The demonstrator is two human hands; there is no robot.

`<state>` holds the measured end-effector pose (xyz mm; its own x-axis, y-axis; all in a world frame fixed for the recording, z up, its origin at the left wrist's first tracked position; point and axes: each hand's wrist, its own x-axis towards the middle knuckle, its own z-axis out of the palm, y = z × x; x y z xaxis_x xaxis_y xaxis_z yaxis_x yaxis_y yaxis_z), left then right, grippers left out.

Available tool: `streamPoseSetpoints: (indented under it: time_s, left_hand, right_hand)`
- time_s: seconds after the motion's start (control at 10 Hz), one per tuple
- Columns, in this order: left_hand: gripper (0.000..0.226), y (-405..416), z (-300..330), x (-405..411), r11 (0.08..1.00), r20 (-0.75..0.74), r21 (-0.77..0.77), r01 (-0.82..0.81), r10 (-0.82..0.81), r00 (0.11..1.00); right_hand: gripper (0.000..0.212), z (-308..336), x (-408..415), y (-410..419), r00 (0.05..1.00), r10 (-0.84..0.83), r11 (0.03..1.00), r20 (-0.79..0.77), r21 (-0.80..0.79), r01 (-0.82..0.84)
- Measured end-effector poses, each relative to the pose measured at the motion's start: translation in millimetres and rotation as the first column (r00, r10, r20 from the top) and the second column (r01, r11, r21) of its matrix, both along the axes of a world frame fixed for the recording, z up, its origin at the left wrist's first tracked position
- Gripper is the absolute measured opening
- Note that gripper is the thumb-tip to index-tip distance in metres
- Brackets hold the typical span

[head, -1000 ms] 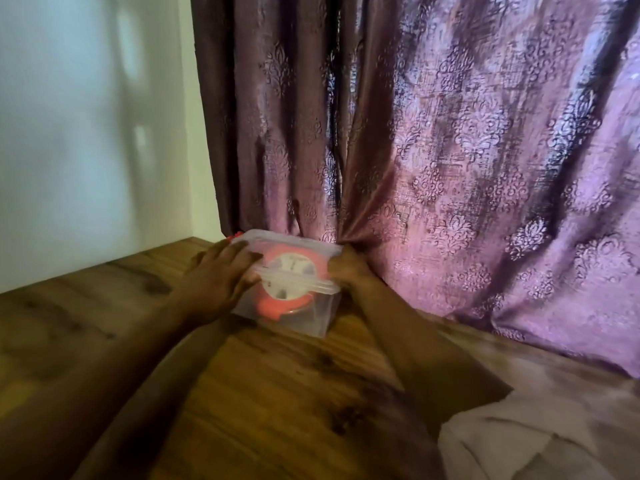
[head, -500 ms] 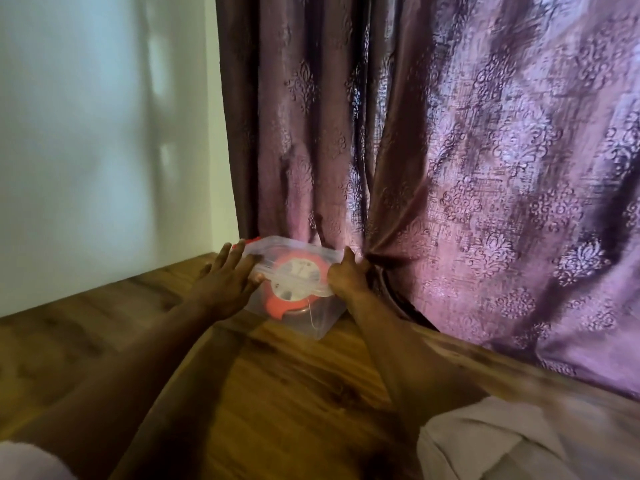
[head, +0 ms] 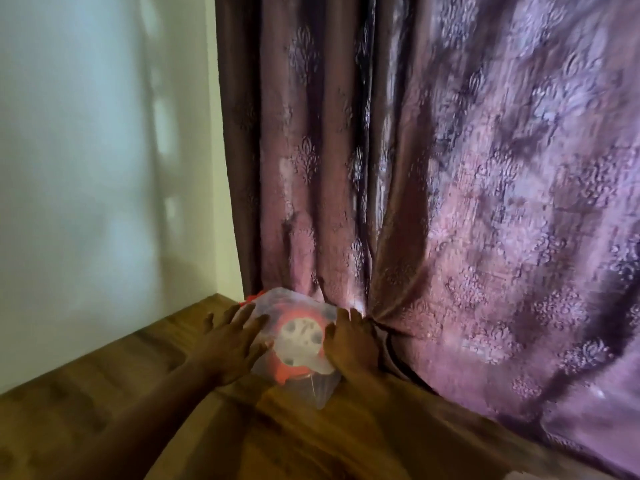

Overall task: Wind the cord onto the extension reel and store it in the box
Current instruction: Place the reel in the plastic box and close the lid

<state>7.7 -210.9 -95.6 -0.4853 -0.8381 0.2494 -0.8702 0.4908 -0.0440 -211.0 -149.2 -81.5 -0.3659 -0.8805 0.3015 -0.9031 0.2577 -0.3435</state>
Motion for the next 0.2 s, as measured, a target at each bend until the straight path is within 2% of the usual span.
streamPoseSetpoints:
  time_s: [0.1,0.2]
  left_hand:
    - [0.105,2,33,3,0.999,0.02,0.034,0.037,-0.038,0.999]
    - [0.079,5,74,2,0.999,0.073,0.004,0.033,-0.034,0.997]
  right_hand:
    - [0.042,20,-1,0,0.986,0.072,0.996,-0.15,0.067,-0.063]
    - [0.04,49,-6,-2,0.954,0.262,0.955,-0.145,0.184,-0.234]
